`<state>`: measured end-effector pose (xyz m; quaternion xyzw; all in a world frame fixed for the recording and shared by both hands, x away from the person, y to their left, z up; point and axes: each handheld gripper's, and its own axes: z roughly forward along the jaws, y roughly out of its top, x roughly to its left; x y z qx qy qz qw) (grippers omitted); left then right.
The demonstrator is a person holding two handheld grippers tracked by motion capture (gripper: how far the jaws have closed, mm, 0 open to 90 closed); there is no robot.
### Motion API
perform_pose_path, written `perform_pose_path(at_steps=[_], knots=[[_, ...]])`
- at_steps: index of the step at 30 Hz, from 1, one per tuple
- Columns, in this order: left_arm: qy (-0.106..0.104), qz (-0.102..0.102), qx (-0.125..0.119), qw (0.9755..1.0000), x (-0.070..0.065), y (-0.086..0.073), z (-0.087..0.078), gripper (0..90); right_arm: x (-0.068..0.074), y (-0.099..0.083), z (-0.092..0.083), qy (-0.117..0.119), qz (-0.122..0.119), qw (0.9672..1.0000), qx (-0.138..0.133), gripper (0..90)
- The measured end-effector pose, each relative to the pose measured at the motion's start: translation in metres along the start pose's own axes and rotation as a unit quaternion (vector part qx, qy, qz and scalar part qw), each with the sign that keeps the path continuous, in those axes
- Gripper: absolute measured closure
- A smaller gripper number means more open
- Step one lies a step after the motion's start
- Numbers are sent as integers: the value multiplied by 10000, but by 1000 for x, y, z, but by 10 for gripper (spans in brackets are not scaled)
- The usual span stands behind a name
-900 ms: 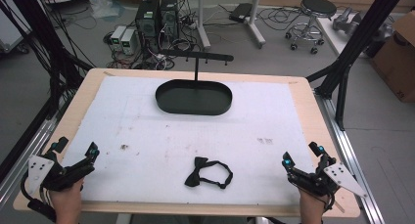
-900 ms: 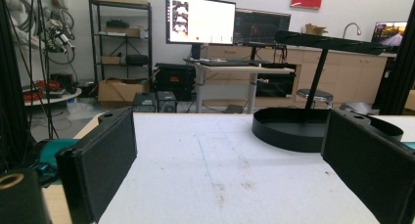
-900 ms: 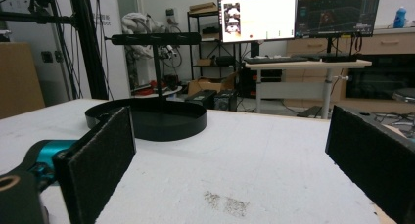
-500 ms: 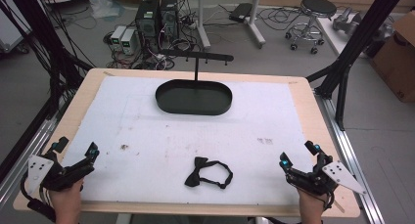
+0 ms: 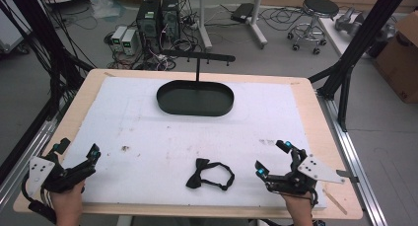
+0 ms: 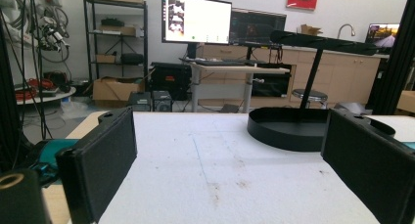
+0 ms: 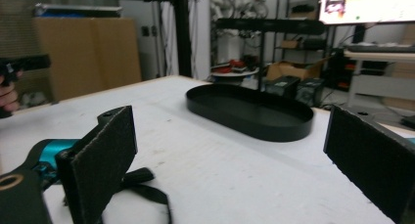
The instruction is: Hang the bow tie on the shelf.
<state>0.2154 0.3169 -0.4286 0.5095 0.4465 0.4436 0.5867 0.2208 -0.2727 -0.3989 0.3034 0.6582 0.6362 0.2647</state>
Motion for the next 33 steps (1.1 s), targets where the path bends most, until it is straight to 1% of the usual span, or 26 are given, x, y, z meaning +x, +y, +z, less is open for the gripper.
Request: perform_pose_path(at_steps=[1,2,3,4,5,6,7,8,10,11,12,14,17,18,19,20,21,22,24,26,27,28,30,31,32,33], knots=[[0,0,0,10000,0,0,0,68,2,-1,3,41,6,10000,55,45],[-4,0,4,10000,0,0,0,68,6,-2,8,123,-3,9997,192,50],[-6,1,10,10000,0,0,0,68,7,-3,11,162,1,9996,251,56],[-6,1,10,10000,0,0,0,68,10,-5,17,257,-5,9987,435,56],[-7,10,19,10000,0,0,0,69,13,-8,23,378,-16,9972,651,55],[-7,9,19,10000,0,0,0,69,14,-10,27,417,-53,9962,758,55],[-1,3,22,10000,0,0,-1,68,17,-13,31,444,-72,9947,922,55],[5,-6,18,10000,0,0,-1,69,19,-16,37,462,-89,9925,1128,55],[16,-12,28,10000,1,0,-1,68,22,-21,45,478,-103,9894,1368,55],[16,-12,28,10000,1,0,-1,68,22,-21,45,478,-103,9894,1368,55],[24,-9,37,10000,2,0,-1,69,25,-26,53,512,-117,9851,1639,55],[28,-9,48,10000,2,-1,-2,68,27,-28,58,470,-154,9811,1872,56],[26,-10,55,10000,2,-1,-2,68,31,-32,64,505,-195,9758,2119,57],[26,-10,55,10000,2,-1,-2,69,31,-32,64,505,-195,9758,2119,57],[22,-6,59,10000,2,-1,-2,68,33,-33,67,507,-165,9717,2302,153],[18,-10,64,10000,2,-1,-2,69,32,-34,68,517,-209,9703,2355,198],[11,-17,62,10000,2,-1,-2,69,33,-34,69,547,-173,9682,2435,205],[6,-13,60,10000,2,-1,-2,69,32,-35,70,515,-154,9663,2517,213],[1,-8,66,10000,2,-1,-2,69,33,-37,73,478,-158,9635,2630,248],[4,-11,64,10000,1,-2,-2,69,32,-39,77,567,-27,9589,2780,283],[4,-11,64,10000,1,-2,-2,69,33,-40,78,639,40,9556,2876,310],[5,-10,64,10000,1,-2,-2,69,33,-40,80,668,42,9532,2948,350],[5,-6,66,10000,2,-2,-2,69,35,-42,82,724,42,9494,3055,387],[8,-8,63,10000,2,-2,-2,68,36,-42,84,724,16,9487,3078,420],[8,-8,63,10000,2,-2,-2,68,36,-42,84,724,16,9487,3078,420],[8,-10,62,10000,2,-2,-2,68,38,-43,85,653,-37,9468,3150,454]])
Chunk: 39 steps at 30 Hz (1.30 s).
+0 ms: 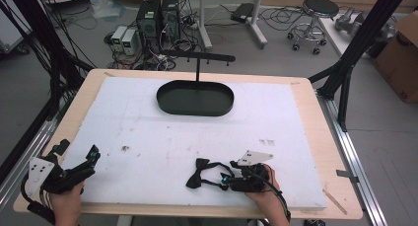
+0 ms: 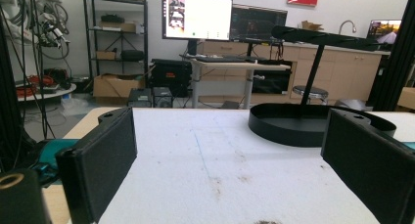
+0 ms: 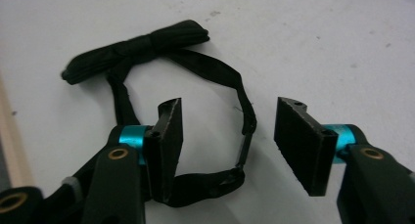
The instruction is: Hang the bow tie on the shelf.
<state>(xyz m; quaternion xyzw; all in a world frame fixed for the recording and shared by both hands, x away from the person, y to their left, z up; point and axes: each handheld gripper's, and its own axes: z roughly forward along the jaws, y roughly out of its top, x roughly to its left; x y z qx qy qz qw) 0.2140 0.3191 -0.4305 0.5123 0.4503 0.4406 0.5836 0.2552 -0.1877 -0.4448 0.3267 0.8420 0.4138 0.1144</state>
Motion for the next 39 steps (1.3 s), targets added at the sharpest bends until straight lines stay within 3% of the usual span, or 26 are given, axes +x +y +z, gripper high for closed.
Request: perform_pose_path(at_steps=[8,15,22,26,28,29,33,39], knots=[[-22,12,33,10000,-1,-1,1,69,3,0,5,-257,-5,9993,282,526],[-29,-2,24,10000,-2,-1,0,68,7,7,7,-422,-88,9973,588,524],[-35,9,48,10000,-3,-2,1,68,7,3,6,-420,-194,9980,440,550],[-37,7,56,10000,-2,-2,0,68,10,4,5,-265,-280,9982,452,712],[-22,-6,50,10000,-1,-2,0,69,11,5,5,-119,-286,9985,453,843],[-25,-10,56,10000,0,-1,0,69,11,5,5,-73,-307,9985,454,854],[-12,-13,34,10000,1,-1,0,68,14,5,4,-259,-429,9980,379,864],[8,-41,-3,10000,2,0,-1,68,19,11,-9,-458,-616,9968,-227,865]])
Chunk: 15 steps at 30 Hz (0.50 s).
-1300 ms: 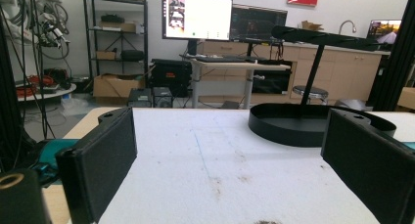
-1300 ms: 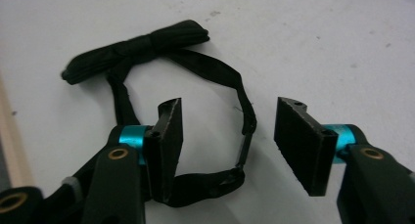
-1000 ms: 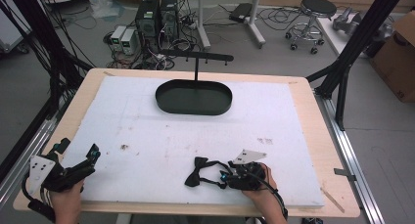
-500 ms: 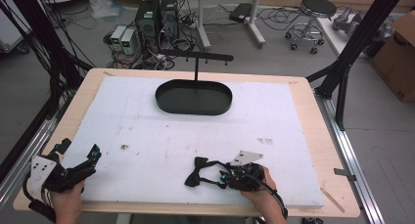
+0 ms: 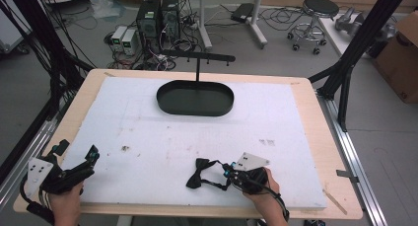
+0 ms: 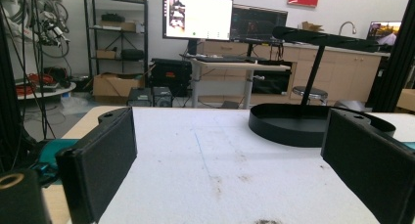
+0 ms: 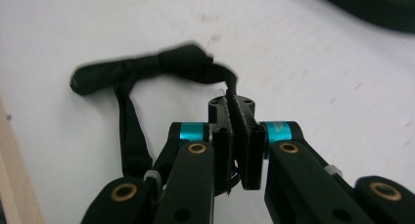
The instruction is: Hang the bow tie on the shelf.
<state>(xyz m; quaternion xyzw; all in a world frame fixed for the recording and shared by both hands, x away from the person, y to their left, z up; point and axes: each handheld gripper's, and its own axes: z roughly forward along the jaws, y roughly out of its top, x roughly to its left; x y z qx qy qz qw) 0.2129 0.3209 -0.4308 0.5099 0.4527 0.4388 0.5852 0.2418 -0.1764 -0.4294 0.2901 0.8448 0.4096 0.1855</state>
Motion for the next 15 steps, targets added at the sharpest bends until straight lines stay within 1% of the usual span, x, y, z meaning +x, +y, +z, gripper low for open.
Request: perform_pose_path(at_steps=[3,5,6,7,8,9,10,11,13,14,15], knots=[[10,-10,-9,10000,0,0,0,69,3,5,-8,-184,-169,9991,-357,865],[11,-10,-15,10000,0,0,0,68,6,8,-14,-321,-316,9970,-636,865],[13,-8,-16,10000,0,0,-1,68,7,9,-15,-379,-369,9960,-725,865],[16,-6,-21,10000,0,1,-1,68,7,10,-17,-478,-506,9939,-858,865],[15,-3,-21,10000,0,1,-1,69,9,12,-19,-564,-539,9925,-943,865],[21,-2,-21,10000,0,1,-1,68,9,13,-20,-696,-727,9889,-1093,865],[23,-2,-21,10000,1,1,-1,69,10,15,-21,-763,-756,9868,-1209,865],[25,-4,-19,10000,1,1,-1,68,10,17,-23,-836,-816,9838,-1359,865],[25,0,-14,10000,1,0,-1,68,12,21,-26,-944,-858,9797,-1545,865],[25,0,-16,10000,1,0,-1,68,12,23,-27,-1007,-906,9767,-1663,865],[25,0,-15,10000,1,0,-1,68,11,26,-28,-1053,-936,9744,-1751,865]])
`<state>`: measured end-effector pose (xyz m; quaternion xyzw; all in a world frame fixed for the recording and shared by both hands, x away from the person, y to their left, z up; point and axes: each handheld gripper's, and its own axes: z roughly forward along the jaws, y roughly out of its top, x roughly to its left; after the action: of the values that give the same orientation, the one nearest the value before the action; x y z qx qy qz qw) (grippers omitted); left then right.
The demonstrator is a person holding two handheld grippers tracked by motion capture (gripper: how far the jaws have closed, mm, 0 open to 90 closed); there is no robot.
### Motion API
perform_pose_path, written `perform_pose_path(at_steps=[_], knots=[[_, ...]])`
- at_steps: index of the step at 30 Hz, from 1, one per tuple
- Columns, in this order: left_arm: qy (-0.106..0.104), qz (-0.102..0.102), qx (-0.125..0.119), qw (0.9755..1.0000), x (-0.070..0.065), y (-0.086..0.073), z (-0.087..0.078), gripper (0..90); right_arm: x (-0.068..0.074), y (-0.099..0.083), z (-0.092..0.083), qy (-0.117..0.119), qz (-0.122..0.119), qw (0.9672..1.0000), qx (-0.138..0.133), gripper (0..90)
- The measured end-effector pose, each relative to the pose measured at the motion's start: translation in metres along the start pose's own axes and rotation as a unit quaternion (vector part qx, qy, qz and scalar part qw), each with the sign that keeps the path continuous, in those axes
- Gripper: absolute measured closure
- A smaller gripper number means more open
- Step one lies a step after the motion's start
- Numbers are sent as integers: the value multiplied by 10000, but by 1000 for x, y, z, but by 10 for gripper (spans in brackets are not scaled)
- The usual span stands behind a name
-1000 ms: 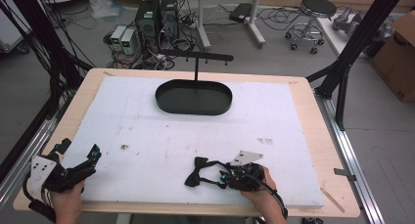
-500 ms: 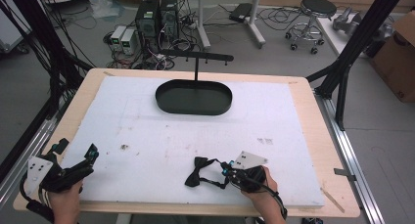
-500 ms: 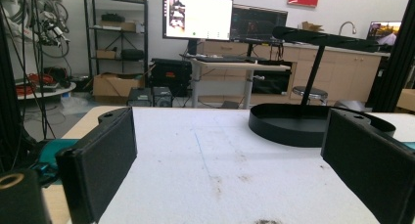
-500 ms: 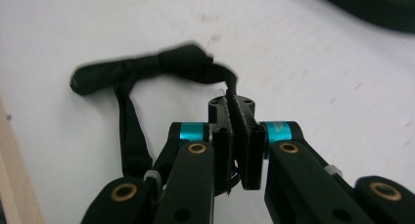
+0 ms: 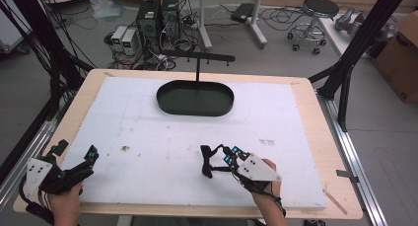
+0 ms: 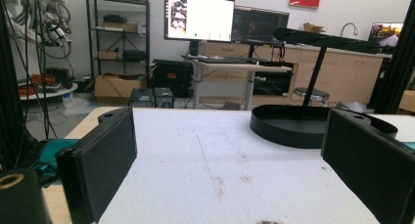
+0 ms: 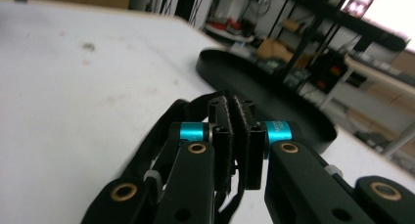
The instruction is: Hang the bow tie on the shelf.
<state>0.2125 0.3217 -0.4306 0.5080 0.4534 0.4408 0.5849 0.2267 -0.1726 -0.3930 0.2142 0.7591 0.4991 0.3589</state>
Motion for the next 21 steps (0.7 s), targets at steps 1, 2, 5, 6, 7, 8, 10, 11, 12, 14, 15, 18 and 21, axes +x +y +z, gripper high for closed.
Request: perform_pose_path(at_steps=[1,2,5,6,7,8,10,11,12,14,15,18,21], knots=[[-1,-1,-4,10000,0,0,0,68,-1,3,1,-32,6,10000,-94,865],[0,3,-5,10000,0,0,0,69,-3,6,2,-78,-6,9998,-172,864],[-2,0,-4,10000,0,0,0,68,-8,13,6,-150,-38,9994,-321,865],[0,-12,-8,10000,0,0,0,68,-10,15,8,-153,-42,9993,-341,864],[-6,-36,-18,10000,0,0,0,68,-13,19,9,-174,-33,9991,-386,865],[-12,-53,-30,10000,0,1,0,68,-15,22,11,-171,-50,9990,-416,865],[-16,-58,-34,10000,0,1,0,68,-19,27,13,-206,-48,9986,-490,864],[-11,-51,-32,10000,0,0,0,69,-22,29,14,-224,-41,9984,-511,865],[-13,-52,-29,10000,-1,0,1,69,-24,32,15,-251,-51,9982,-548,865],[-11,-38,-9,10000,-1,-1,1,68,-29,36,18,-309,-61,9974,-650,864],[-12,-31,1,10000,-1,-1,1,69,-31,38,19,-349,-58,9966,-741,864],[-18,-14,6,10000,-1,-1,1,68,-42,44,23,-469,-35,9954,-838,864],[-21,-11,6,10000,-2,-2,2,69,-52,49,28,-575,-58,9943,-892,864]])
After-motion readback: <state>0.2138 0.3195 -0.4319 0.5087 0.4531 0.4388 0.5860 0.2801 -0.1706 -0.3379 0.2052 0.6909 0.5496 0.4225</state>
